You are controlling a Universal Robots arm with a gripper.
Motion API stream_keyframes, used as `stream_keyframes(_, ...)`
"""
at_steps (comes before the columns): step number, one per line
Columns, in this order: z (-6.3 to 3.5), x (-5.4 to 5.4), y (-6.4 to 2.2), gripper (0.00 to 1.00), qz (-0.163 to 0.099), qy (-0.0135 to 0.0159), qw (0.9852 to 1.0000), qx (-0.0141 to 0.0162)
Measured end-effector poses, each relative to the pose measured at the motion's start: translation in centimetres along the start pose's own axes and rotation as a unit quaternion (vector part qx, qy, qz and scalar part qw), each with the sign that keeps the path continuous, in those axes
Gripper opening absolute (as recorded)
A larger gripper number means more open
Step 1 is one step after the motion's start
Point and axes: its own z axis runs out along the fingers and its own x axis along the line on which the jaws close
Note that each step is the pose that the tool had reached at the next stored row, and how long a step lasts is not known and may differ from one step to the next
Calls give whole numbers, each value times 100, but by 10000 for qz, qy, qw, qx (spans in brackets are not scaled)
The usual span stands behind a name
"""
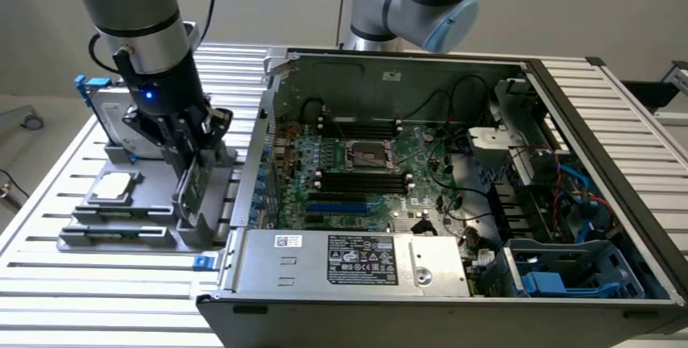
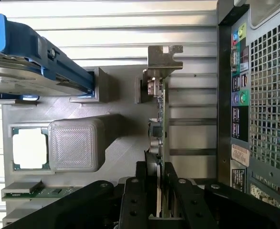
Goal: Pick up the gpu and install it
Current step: 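Pick up the gpu and move the gpu toward the slot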
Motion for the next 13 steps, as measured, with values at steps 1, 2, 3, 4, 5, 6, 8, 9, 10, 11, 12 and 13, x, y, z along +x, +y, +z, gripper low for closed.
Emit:
stream_keyframes(1, -31, 1, 2, 27, 0, 0, 10000, 0)
stream_keyframes(2, -64, 1, 4, 27, 0, 0, 10000, 0)
stream_keyframes(3, -101, 2, 6, 27, 0, 0, 10000, 0)
stream_keyframes(4, -145, 3, 9, 27, 0, 1, 10000, 1)
stream_keyframes(5, -190, 4, 11, 27, 0, 0, 10000, 0)
stream_keyframes(6, -235, 5, 14, 27, 0, 0, 10000, 0)
stream_keyframes(8, -326, 7, 20, 27, 0, 0, 10000, 0)
stream_keyframes(9, -371, 8, 22, 27, 0, 0, 10000, 1)
stream_keyframes(10, -415, 9, 25, 27, 0, 0, 10000, 0)
stream_keyframes(11, -460, 10, 28, 27, 0, 0, 10000, 0)
stream_keyframes(12, -505, 11, 30, 27, 0, 1, 10000, 1)
stream_keyframes(13, -554, 9, 33, 27, -1, 0, 10000, 0)
